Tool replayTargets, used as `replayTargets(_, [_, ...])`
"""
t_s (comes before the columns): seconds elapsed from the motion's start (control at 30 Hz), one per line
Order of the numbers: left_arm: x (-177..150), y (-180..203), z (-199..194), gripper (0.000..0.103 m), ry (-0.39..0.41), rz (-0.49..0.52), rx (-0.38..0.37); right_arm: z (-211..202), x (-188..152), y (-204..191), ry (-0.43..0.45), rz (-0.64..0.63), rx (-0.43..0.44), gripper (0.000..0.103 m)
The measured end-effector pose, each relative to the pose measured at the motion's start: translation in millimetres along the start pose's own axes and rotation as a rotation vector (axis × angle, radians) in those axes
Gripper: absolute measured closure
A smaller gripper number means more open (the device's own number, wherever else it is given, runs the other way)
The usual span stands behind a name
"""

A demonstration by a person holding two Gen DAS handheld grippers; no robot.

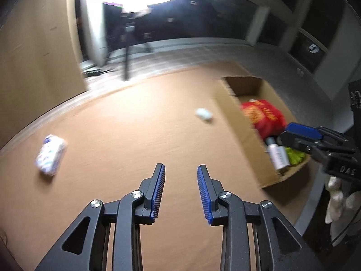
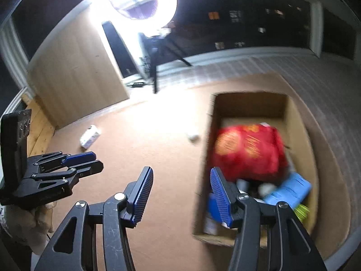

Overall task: Organize objects
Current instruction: 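Move both tools away from the box toward the tissue pack, then lower both tools around the Vinda tissue pack on the floor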

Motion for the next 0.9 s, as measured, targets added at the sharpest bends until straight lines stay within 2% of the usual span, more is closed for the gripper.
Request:
replayTargets(0.1, [-10, -41, -9, 0.067, -0.002, -0.056, 0.016, 10, 10, -29, -0.004, -0.031, 0.024, 0.054])
replayTargets(0.23, [-20, -94, -18, 0.056, -0.005, -0.120, 0.038, 26, 23, -65, -0.025, -0.062, 0.070, 0.054])
replayTargets(0.3, [-23, -120, -21, 0.055, -0.002, -0.147, 0.046, 35, 30, -82, -0.043, -0.071, 0.085, 0.054])
replayTargets(0.4, [-22, -151, -24, 0.053, -0.001, -0.148, 0.067, 48, 43, -106, -0.057, -0.075, 0.115, 0.054])
replayTargets(0.43, [-22, -161, -24, 0.049, -0.004, -0.151, 0.057, 52, 47, -113, -0.060, -0.079, 0.120, 0.054])
replayTargets(0.47, [-20, -169, -23, 0.042, -0.010, -0.154, 0.047, 57, 52, -120, -0.064, -0.082, 0.126, 0.054])
replayTargets(0.5, [-19, -177, -22, 0.040, -0.015, -0.161, 0.043, 65, 58, -129, -0.073, -0.082, 0.138, 0.054])
replayTargets(0.67, [-13, -218, -10, 0.036, -0.040, -0.154, 0.066, 103, 80, -159, -0.144, -0.058, 0.211, 0.051])
replayTargets(0.9, [-3, -247, 20, 0.031, -0.088, -0.132, 0.023, 167, 99, -196, -0.255, -0.007, 0.282, 0.047])
Point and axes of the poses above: each gripper's, at about its wrist camera, not at the fingertips, and z roughly the way its jaws point, y to its right, x to its top, the point moved 5 cm from there along z, roughly the way its jaws point, and after that the axes turned 11 degrees about -y, right-handed, at the moved point
